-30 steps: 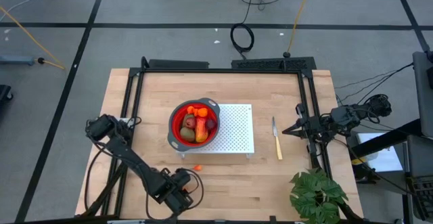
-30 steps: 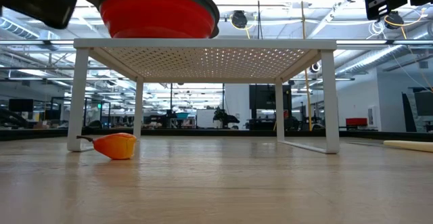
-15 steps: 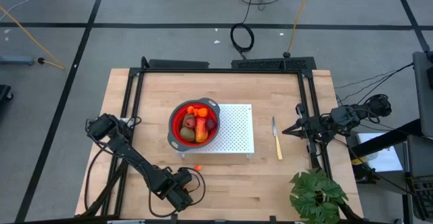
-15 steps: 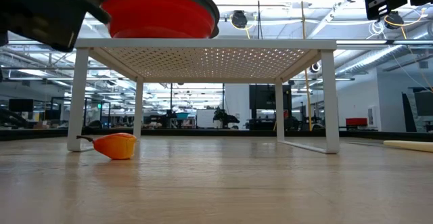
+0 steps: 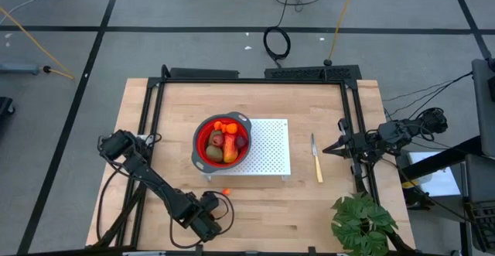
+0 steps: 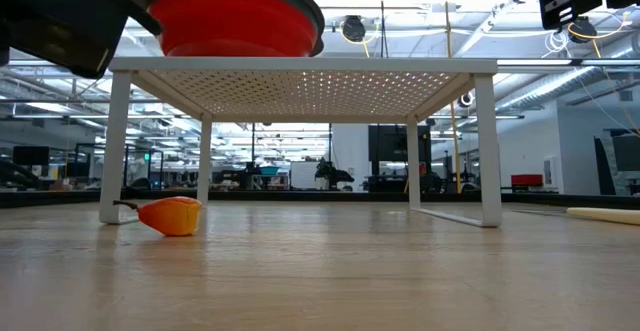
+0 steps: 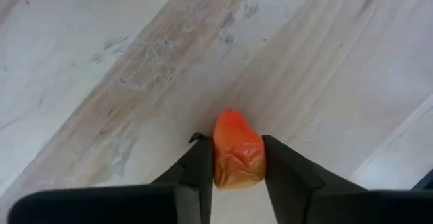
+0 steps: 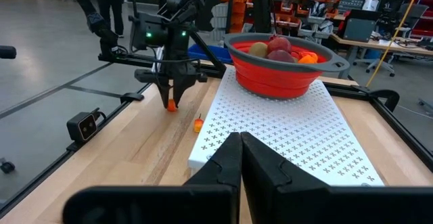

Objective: Pick & Place Fruit
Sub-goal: Put the orange pear into the red strainer bowl on the shelf

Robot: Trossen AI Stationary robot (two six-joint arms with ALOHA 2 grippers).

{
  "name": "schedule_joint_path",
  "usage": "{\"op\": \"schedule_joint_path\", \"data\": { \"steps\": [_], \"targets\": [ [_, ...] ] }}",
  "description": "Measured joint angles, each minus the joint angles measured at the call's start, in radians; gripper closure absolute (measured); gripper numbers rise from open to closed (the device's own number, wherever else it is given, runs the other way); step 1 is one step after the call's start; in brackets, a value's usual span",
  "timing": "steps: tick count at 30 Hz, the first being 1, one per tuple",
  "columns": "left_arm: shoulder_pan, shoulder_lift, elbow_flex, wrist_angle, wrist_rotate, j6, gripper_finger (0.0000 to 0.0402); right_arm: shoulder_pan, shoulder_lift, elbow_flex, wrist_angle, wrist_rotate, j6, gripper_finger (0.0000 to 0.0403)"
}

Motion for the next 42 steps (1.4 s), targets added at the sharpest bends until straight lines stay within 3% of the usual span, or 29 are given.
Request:
{"op": "schedule_joint_path", "data": {
  "steps": [12,16,20,24,28,36,42],
  "targets": [
    [-0.031,-0.073,0.000,0.090,0.049,-0.179,0.0305,0.000,0.000,0.000,0.001,0.000,0.000,0.0403],
    [-0.065,-0.147,0.000,0.174,-0.116,-0.198,0.0305,0.000,0.000,0.000,0.000,0.000,0.000,0.0403],
    [-0.106,-0.212,0.000,0.278,-0.415,-0.160,0.0305,0.000,0.000,0.000,0.001,0.000,0.000,0.0403],
    [-0.141,-0.234,0.001,0.400,-0.724,-0.003,0.0305,0.000,0.000,0.000,0.001,0.000,0.000,0.0403],
    [-0.164,-0.232,0.001,0.539,-0.918,0.191,0.0305,0.000,0.000,0.000,0.001,0.000,0.000,0.0403],
    [-0.172,-0.231,0.001,0.776,-1.126,0.555,0.0305,0.000,0.000,0.000,0.000,0.000,0.000,0.0403],
    [-0.159,-0.231,0.001,1.050,-1.163,0.878,0.0305,0.000,0.000,0.000,0.000,0.000,0.000,0.0403]
  ]
}}
